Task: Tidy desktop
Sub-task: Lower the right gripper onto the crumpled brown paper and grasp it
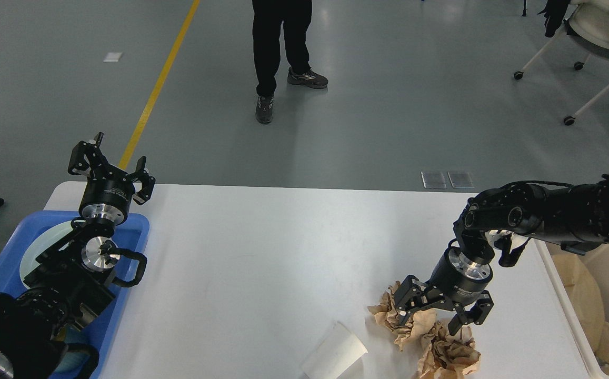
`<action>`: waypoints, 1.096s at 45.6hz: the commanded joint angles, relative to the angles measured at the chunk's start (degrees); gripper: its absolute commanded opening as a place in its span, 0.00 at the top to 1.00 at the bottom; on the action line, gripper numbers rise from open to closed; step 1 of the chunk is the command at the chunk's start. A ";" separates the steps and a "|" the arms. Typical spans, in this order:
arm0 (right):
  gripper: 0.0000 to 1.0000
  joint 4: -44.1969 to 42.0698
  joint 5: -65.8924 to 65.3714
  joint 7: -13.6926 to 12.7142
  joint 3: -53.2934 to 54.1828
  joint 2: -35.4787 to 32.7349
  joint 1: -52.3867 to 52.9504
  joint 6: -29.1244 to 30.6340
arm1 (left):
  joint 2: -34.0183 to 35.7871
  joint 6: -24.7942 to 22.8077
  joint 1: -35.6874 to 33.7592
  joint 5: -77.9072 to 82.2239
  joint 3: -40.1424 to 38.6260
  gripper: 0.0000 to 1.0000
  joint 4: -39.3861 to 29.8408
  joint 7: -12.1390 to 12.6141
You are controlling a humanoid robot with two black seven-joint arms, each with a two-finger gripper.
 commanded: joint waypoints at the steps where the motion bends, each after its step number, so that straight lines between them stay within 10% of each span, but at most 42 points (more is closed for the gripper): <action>1: 0.02 -0.24 -0.17 -0.06 -0.06 0.00 -0.44 -3.12 | -0.01 -0.01 0.00 0.00 0.00 0.04 0.00 0.00; 27: 0.03 -6.74 -0.26 -2.43 0.03 4.66 -7.55 -19.55 | -0.01 -0.01 0.00 0.00 0.00 0.04 0.00 0.00; 30: 0.21 -6.75 -0.26 -2.43 0.03 4.84 -7.56 -20.44 | -0.01 -0.01 0.00 0.00 0.00 0.04 0.00 0.00; 37: 0.98 -6.40 -0.18 -2.43 0.03 5.19 -7.38 -19.48 | -0.01 -0.01 0.00 0.08 0.00 0.04 0.00 0.00; 50: 1.00 -5.78 0.00 -2.43 0.03 4.66 -5.19 -18.42 | -0.01 -0.01 0.00 0.00 0.00 0.04 0.00 0.00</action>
